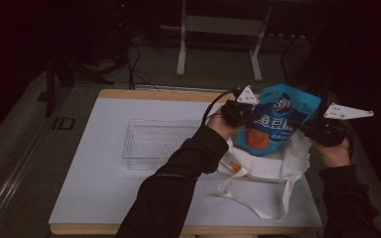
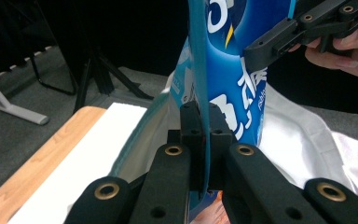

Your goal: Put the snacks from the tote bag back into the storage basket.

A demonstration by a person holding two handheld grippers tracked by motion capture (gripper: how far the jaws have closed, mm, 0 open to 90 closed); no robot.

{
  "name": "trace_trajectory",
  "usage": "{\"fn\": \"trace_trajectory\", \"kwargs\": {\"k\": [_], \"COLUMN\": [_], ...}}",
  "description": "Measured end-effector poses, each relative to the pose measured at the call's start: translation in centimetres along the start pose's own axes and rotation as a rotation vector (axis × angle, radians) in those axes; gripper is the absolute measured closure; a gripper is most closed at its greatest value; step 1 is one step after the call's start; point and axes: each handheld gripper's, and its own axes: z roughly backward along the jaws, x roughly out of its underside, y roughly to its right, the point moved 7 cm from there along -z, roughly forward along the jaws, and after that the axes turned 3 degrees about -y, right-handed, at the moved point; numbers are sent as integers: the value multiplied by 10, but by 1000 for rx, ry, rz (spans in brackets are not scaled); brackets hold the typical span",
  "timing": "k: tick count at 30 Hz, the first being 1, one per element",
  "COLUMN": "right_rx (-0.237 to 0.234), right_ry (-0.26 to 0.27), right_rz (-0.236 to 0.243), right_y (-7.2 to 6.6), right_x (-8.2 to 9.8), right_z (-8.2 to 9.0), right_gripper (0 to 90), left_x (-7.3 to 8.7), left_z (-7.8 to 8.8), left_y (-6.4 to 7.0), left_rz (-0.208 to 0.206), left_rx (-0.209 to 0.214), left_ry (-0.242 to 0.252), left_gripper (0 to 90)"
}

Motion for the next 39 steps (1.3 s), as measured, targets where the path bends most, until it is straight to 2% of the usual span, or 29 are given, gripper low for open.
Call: {"fn": "trace_trajectory", "kwargs": {"k": [6, 19, 34, 35, 39], "right_rx": [-3, -30, -81, -92, -107], "right_ry": [17, 38, 56, 59, 64], "right_rz": [14, 64, 102, 113, 128], "right_y": [-2, -20, -43, -48, -55], "right_x": [-14, -43, -72, -79, -87], "right_z": [8, 15, 3, 0, -5], "right_gripper": [887, 887, 888, 888, 888], "left_x": [-12, -24, -24, -24, -22], "left_z": [12, 47, 88, 98, 111], "left_y": [1, 4, -1, -2, -4], "left_rz": [-11, -26, -23, -25, -27], "left_rx": [-1, 0, -27, -38, -49], "left_ry": [11, 28, 38, 40, 40], "left_gripper": [900, 900, 900, 900, 900]}}
